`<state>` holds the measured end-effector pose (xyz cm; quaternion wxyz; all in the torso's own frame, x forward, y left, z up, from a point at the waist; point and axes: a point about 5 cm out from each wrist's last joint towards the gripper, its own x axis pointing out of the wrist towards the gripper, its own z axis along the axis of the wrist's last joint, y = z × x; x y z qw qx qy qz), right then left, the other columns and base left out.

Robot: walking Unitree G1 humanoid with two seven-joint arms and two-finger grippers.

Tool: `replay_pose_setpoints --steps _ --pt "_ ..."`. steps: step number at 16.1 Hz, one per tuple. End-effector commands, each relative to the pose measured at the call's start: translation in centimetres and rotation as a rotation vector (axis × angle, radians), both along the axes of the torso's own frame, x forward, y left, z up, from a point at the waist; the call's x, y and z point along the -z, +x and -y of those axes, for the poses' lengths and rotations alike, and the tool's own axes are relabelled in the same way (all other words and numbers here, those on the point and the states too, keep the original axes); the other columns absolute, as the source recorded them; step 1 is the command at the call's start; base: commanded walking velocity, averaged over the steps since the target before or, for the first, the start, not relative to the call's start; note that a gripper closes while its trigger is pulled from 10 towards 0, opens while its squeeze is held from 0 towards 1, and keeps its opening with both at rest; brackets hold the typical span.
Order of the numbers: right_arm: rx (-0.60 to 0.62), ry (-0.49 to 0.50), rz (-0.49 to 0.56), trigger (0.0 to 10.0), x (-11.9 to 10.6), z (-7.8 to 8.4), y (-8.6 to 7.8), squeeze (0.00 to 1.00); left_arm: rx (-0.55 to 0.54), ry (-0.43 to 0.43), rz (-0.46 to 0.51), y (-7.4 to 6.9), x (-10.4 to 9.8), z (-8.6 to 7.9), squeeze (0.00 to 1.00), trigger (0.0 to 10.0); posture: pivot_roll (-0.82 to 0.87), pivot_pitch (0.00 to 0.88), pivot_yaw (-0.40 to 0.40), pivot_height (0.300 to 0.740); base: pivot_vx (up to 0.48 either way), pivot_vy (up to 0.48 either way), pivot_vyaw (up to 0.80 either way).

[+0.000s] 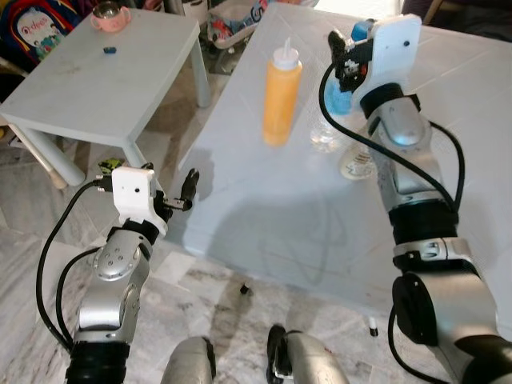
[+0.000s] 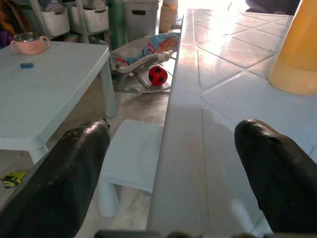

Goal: Restocking fridge

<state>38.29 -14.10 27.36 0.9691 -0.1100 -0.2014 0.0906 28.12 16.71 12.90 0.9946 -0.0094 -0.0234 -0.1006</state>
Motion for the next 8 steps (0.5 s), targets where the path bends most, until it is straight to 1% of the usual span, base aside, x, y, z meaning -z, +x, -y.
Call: replay_pose_setpoints --steps 1,4,5,6,7,8 --pt "-0.011 -0.030 0.026 0.0 -0.9 -0.2 -0.5 0.00 0.026 0.038 -0.007 -0.4 0.1 0.0 0.00 10.0 0.05 0.175 0.016 0.740 0.000 0.000 0.00" --pt "-0.003 -0.007 -0.015 0.0 0.1 0.1 -1.1 0.00 0.022 0.046 -0.033 -0.6 0.6 0.3 0.00 10.0 0.06 0.157 0.004 0.740 0.000 0.000 0.00" --pt "0.000 0.005 -0.001 0.0 0.7 0.1 -1.8 0.00 0.004 0.031 -0.047 -0.6 0.9 0.1 0.00 10.0 0.05 0.145 0.003 0.740 0.000 0.000 0.00" --pt "-0.002 0.015 0.022 0.0 0.9 0.0 -2.1 0.00 -0.002 0.028 -0.049 -0.5 0.9 0.0 0.00 10.0 0.05 0.144 0.004 0.740 0.000 0.000 0.00" --pt "-0.008 -0.001 0.100 0.2 0.6 -0.2 -2.8 0.00 0.000 0.031 -0.047 -0.4 1.0 0.0 0.00 10.0 0.05 0.143 0.005 0.740 0.000 0.000 0.00" --pt "-0.004 -0.026 0.143 0.3 0.4 -0.3 -3.2 0.00 0.002 0.032 -0.046 -0.4 1.0 0.1 0.00 10.0 0.04 0.142 0.007 0.740 0.000 0.000 0.00"
